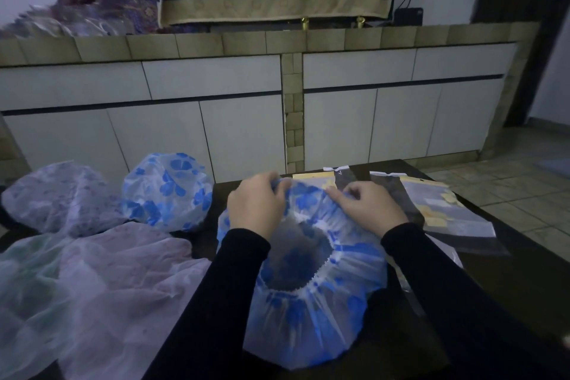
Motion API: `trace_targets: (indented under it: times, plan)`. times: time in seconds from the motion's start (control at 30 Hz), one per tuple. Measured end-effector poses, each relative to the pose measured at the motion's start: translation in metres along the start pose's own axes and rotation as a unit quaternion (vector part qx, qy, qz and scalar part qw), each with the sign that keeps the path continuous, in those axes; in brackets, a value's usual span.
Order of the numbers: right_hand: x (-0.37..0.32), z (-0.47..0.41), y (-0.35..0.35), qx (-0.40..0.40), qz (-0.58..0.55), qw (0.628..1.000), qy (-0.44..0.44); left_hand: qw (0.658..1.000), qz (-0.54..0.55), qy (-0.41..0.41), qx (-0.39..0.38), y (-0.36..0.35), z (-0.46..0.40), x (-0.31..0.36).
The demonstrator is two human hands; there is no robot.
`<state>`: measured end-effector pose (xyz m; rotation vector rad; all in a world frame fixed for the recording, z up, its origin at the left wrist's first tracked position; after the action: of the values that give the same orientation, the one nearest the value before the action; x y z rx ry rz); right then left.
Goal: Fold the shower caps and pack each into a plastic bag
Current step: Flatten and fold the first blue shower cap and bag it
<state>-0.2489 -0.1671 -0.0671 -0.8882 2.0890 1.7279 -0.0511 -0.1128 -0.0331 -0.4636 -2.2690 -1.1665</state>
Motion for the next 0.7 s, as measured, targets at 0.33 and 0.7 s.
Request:
trace_targets:
  times: [0.33,0.7]
  plan:
    - [-0.007,0.004,0.018,0.078,-0.035,0.994,0.072,0.996,0.046,0.065,0.046,0.009,-0.003,-0.013]
    - [-0.005,-0.004,0.022,0.068,0.070,0.995,0.037,0.989,0.077,0.107,0.061,-0.001,-0.002,-0.031]
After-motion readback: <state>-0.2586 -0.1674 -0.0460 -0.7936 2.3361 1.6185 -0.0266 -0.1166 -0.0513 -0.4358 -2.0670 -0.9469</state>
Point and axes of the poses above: each hand's wrist, its own z-axis away from the middle knuckle, its own y-axis out of the back of the hand, x = y × z, the point moved 7 cm from there along -z, towards the middle knuckle, and after that the axes turned 9 degrees about z, right-handed, at the moved point
